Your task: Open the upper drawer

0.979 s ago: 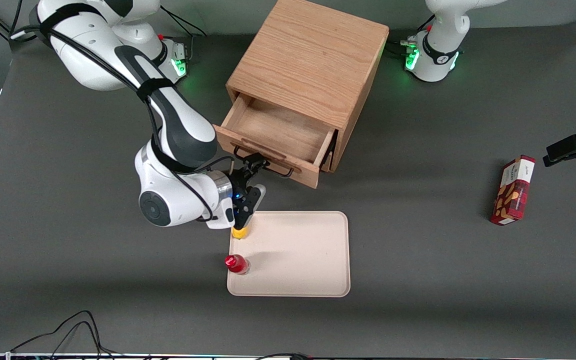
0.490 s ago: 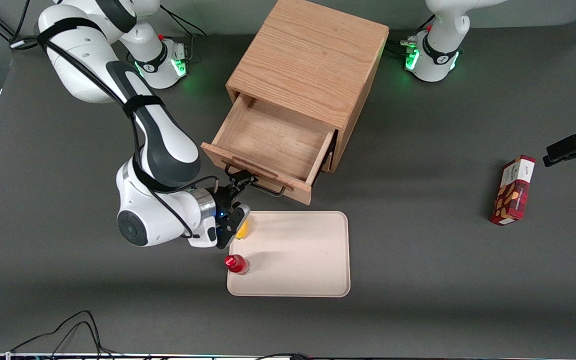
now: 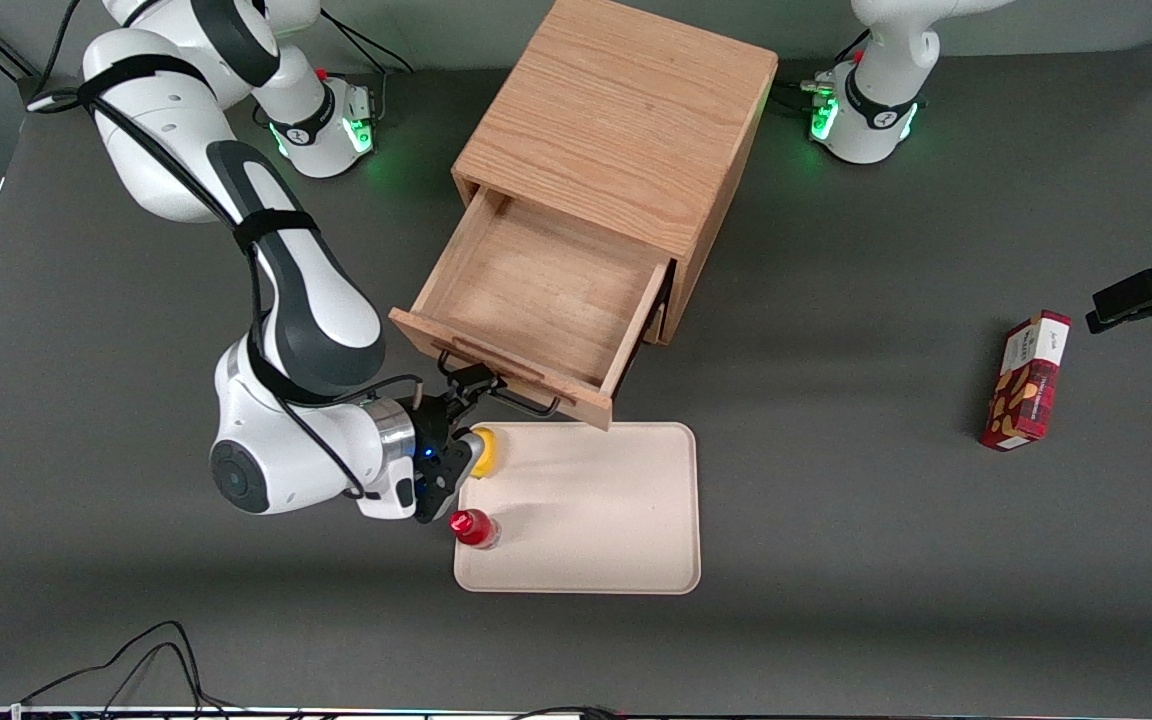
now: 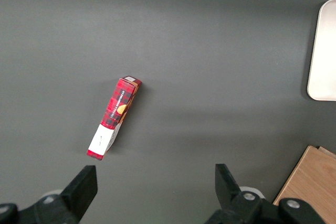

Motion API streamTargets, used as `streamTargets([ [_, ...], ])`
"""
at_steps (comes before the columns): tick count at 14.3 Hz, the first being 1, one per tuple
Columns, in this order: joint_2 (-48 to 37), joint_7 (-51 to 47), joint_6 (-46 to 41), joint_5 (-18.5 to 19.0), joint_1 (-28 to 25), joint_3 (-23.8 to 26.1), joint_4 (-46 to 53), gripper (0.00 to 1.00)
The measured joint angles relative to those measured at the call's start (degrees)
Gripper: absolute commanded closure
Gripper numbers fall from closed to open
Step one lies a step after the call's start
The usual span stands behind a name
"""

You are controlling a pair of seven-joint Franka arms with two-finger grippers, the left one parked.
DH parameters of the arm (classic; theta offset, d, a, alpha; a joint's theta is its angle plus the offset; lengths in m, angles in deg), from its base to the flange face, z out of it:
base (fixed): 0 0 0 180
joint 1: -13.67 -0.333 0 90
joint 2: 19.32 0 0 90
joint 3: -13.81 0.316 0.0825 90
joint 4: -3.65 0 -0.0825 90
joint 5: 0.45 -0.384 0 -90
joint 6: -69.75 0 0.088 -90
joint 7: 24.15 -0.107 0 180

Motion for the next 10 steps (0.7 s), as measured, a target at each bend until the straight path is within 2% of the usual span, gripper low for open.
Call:
streamTargets([
  [5,0.62,0.01,-0.21,0.07,-0.07,-2.27,2.64,0.0],
  [10,1.15,0.02,-0.15,0.2,-0.16,-2.53,4.91,0.0],
])
